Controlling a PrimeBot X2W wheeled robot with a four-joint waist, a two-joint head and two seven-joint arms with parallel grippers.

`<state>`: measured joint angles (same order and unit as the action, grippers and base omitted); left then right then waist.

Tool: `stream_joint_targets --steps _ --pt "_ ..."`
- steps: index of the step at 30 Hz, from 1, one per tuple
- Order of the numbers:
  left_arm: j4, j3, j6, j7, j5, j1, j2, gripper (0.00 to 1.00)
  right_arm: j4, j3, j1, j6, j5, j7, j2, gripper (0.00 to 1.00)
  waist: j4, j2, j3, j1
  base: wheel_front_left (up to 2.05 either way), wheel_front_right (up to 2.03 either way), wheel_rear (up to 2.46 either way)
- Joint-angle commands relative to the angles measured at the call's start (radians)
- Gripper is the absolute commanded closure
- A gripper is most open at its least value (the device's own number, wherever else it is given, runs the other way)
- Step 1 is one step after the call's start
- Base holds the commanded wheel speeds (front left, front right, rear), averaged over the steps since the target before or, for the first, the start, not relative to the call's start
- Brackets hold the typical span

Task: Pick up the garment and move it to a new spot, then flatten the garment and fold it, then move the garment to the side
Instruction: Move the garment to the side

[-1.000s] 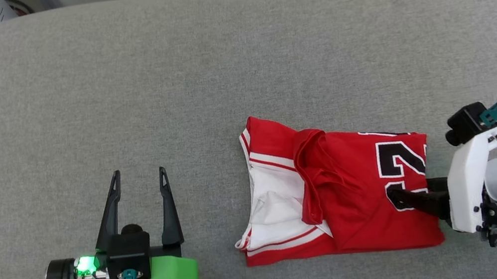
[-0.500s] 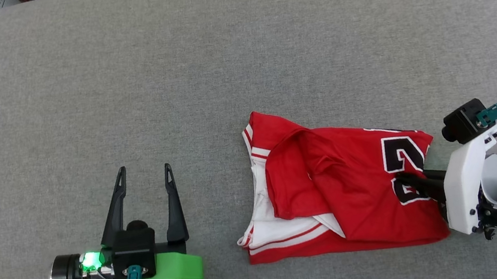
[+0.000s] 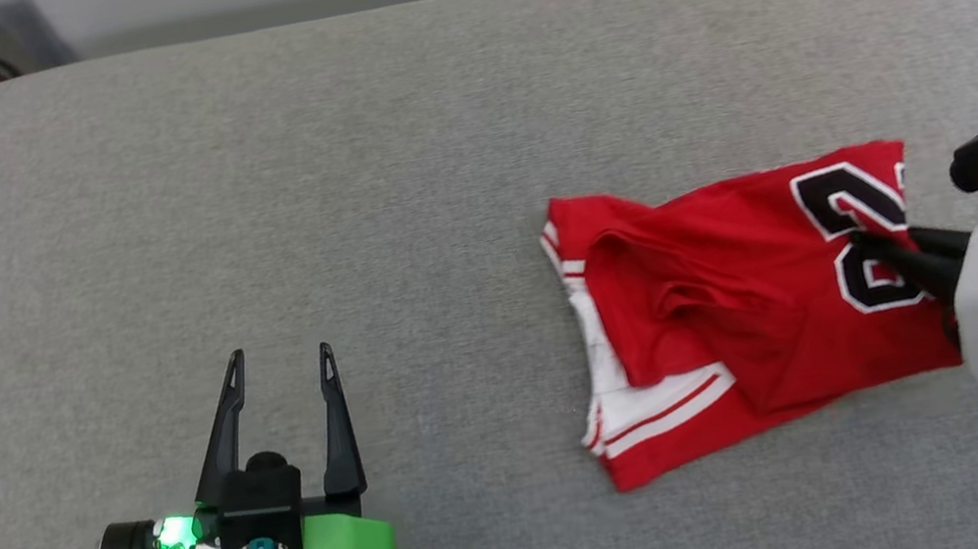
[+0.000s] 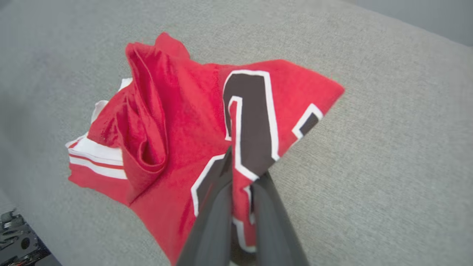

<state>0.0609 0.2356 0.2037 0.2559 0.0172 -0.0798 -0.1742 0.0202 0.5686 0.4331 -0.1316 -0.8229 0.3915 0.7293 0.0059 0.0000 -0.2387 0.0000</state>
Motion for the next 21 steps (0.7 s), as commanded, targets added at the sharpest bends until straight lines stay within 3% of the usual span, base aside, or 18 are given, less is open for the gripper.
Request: stream_joint_targets --steps 1,12,15,21 --pt "-0.002 -0.004 0.003 0.006 0.001 0.007 -0.005 0.00 -0.015 0.000 0.023 0.001 0.020 -0.001 0.019 1.00 -0.043 0.0000 0.013 0.0000 0.00 0.00 0.00" --pt "-0.031 -0.014 -0.001 0.006 -0.008 -0.024 -0.021 0.00 -0.065 -0.058 0.064 0.001 0.089 0.026 0.087 1.00 -0.170 0.0000 -0.054 0.0000 0.00 0.00 0.00" --pt "-0.045 -0.018 0.000 0.006 -0.013 -0.045 -0.030 0.00 -0.039 -0.097 0.069 0.001 0.095 0.027 0.101 1.00 -0.187 0.0000 -0.095 0.0000 0.00 0.00 0.00" --pt "-0.092 0.005 -0.007 0.006 -0.035 -0.117 -0.046 0.00 0.099 -0.207 0.112 0.001 0.119 0.022 0.202 1.00 -0.167 0.0000 -0.224 0.0000 0.00 0.00 0.00"
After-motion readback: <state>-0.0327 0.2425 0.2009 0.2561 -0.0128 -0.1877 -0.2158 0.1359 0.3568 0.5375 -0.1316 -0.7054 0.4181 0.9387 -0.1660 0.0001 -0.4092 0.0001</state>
